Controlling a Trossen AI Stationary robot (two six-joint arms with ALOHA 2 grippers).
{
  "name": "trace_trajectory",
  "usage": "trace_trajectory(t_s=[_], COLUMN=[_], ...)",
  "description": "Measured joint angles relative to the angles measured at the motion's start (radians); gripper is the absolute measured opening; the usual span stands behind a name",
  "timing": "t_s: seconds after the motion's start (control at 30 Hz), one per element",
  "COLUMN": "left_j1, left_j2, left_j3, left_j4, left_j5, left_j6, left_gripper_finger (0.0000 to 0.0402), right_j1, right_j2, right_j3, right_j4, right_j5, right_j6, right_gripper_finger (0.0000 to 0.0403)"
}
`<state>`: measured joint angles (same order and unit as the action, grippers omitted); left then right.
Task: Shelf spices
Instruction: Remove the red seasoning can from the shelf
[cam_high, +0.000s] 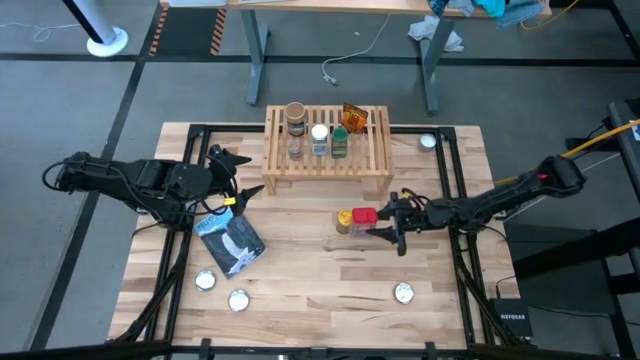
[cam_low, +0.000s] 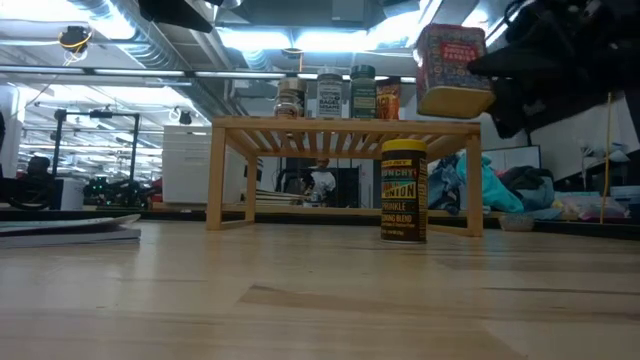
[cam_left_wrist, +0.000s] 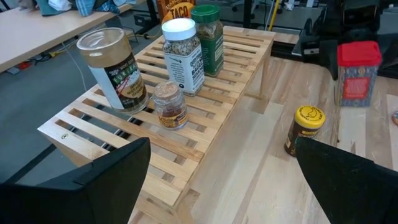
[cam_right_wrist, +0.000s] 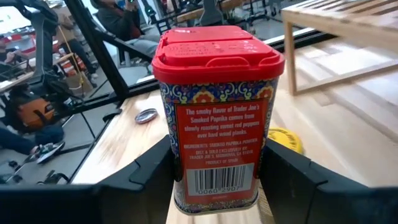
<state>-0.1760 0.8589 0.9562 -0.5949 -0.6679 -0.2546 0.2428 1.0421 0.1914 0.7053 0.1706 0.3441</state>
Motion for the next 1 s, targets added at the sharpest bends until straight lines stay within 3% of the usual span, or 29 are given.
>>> trace_trajectory(t_s=[0.4, 1.0], left_j1=[0.0, 0.0], left_j2=[0.0, 0.0], left_j3=[0.0, 0.0], left_j4=[-0.001, 0.0], left_j5=[0.0, 0.0], left_j6=[0.0, 0.0], left_gripper_finger=[0.0393, 0.0393], right_j1=[0.0, -0.001], right_j2=[0.274, 0.573], right_j3=[0.159, 0.42], right_j4=[0.064, 0.064], right_j5=[-0.05, 0.001], right_j6=[0.018, -0.086], right_gripper_finger=[0.0205, 0.0205])
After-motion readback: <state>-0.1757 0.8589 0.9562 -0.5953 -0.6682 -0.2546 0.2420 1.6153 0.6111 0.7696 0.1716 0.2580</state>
